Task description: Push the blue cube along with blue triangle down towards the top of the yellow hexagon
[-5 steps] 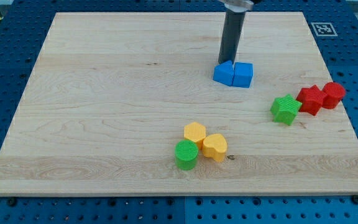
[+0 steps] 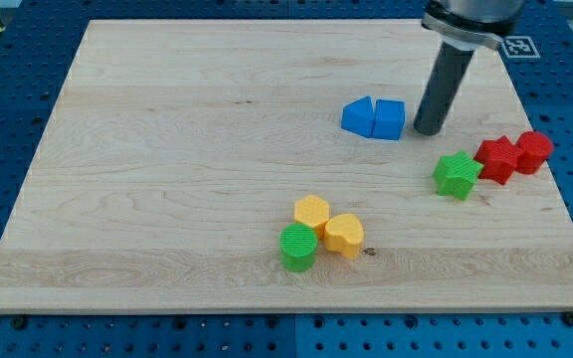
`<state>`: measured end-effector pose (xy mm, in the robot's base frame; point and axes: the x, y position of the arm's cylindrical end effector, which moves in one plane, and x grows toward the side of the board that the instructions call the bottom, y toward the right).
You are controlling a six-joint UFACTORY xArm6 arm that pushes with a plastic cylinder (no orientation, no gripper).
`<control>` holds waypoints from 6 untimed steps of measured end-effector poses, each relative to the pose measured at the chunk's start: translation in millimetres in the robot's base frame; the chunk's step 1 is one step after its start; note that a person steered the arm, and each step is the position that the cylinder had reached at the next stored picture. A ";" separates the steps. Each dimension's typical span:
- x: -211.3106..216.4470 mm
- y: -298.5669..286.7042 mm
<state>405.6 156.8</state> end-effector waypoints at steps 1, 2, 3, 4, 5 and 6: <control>-18.6 -19.6; -42.2 -30.9; -43.4 -59.7; -37.8 -70.6; -28.6 -73.3; -15.5 -88.3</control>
